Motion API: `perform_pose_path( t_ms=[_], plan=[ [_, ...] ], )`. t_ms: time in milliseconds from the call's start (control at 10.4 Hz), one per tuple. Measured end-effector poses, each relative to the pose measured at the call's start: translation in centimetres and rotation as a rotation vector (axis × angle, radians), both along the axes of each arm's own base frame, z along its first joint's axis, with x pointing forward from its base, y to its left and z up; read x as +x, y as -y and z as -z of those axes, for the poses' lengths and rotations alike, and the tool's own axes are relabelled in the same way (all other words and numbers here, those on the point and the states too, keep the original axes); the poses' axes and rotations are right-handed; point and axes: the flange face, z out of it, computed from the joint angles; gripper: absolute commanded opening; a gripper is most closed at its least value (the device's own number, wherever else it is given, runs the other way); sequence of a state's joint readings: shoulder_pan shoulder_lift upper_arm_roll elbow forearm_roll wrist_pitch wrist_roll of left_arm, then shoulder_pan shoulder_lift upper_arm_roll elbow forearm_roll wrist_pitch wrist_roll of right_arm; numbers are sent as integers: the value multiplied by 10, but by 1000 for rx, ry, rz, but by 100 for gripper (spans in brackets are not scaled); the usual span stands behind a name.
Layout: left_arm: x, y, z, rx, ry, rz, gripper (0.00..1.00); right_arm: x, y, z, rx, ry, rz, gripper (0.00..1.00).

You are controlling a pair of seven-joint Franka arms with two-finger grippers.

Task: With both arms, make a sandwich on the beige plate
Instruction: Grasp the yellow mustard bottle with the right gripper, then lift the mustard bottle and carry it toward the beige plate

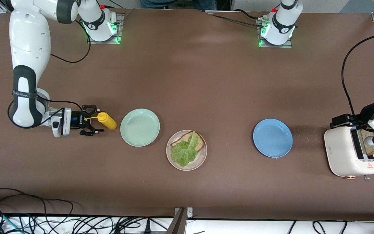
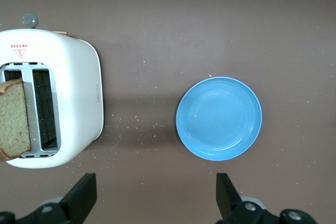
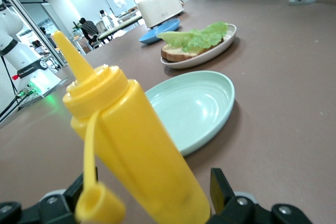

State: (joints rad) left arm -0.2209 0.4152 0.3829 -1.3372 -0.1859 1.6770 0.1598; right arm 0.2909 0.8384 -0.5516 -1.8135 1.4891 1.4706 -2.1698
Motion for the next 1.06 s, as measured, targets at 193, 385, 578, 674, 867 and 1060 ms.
perform_pose_path(
  t_ms=[193,385,578,674,867,1060],
  plan=[
    [0,3,0,-1,0,5,100,1,-14,2,37,7,-3,82],
    [0,4,1,-1,-1,6,100,2,-25,4,62,19,-4,34],
    [1,4,2,-1,-3,6,100,1,-23,7,69,30,1,8],
    [1,4,2,-1,-3,6,100,1,-20,6,77,29,4,4],
    [1,4,3,-1,-5,6,100,3,-17,4,80,-11,21,0],
    [1,4,5,0,-7,6,100,19,-17,-10,63,-85,37,0]
  ],
)
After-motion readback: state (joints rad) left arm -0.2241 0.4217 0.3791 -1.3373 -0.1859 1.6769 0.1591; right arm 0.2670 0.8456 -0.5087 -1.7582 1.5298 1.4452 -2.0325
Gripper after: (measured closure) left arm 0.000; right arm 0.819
